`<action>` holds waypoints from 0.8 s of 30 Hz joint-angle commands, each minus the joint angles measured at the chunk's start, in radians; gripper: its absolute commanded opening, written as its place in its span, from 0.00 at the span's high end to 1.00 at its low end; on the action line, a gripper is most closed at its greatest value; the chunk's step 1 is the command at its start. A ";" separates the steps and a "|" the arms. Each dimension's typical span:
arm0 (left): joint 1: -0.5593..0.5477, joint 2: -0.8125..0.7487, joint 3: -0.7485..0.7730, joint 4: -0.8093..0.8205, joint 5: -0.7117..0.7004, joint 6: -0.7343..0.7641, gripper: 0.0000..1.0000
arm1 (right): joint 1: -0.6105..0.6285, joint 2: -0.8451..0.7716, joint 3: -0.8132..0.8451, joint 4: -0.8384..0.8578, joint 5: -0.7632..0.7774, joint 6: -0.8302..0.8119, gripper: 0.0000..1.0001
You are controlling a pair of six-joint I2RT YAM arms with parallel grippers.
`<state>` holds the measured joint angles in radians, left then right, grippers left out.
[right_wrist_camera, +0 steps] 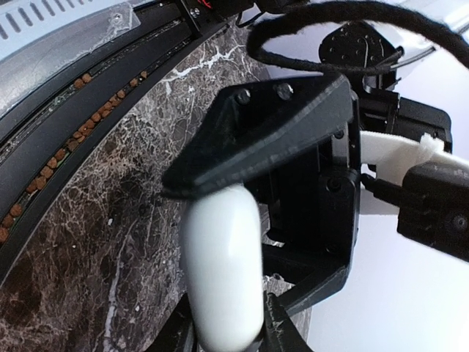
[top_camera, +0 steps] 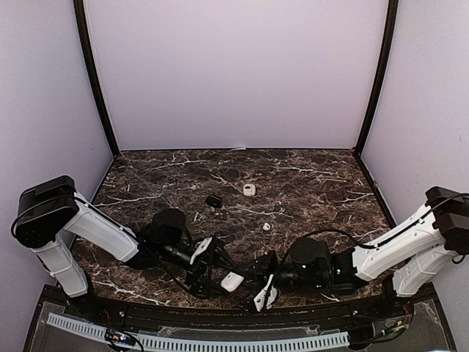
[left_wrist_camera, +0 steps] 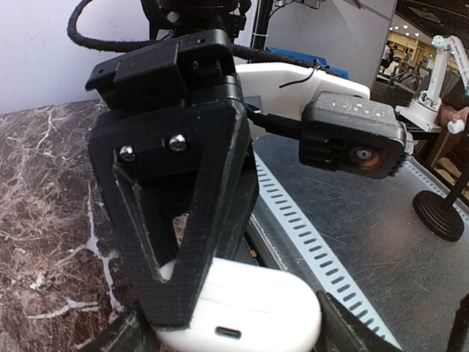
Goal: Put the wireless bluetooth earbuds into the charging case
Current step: Pass from the left arm to the right
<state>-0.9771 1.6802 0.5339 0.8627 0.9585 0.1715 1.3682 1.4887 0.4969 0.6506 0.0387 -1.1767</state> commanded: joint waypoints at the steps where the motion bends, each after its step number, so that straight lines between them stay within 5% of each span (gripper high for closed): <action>1: 0.006 -0.062 -0.026 0.007 -0.031 0.023 0.13 | 0.008 -0.015 -0.006 0.036 0.010 0.077 0.77; 4: 0.006 -0.091 -0.048 0.014 -0.061 0.031 0.01 | 0.006 -0.018 -0.013 0.033 0.012 0.104 0.77; 14: 0.006 -0.303 -0.161 -0.042 -0.147 0.154 0.01 | -0.002 -0.080 -0.069 0.036 0.027 0.241 0.78; 24: 0.006 -0.509 -0.286 0.088 -0.525 0.147 0.01 | -0.034 -0.136 -0.061 -0.013 -0.007 0.491 0.77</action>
<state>-0.9733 1.2232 0.2722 0.8688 0.6338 0.3328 1.3479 1.3987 0.4335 0.6266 0.0414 -0.8364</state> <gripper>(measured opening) 0.991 0.235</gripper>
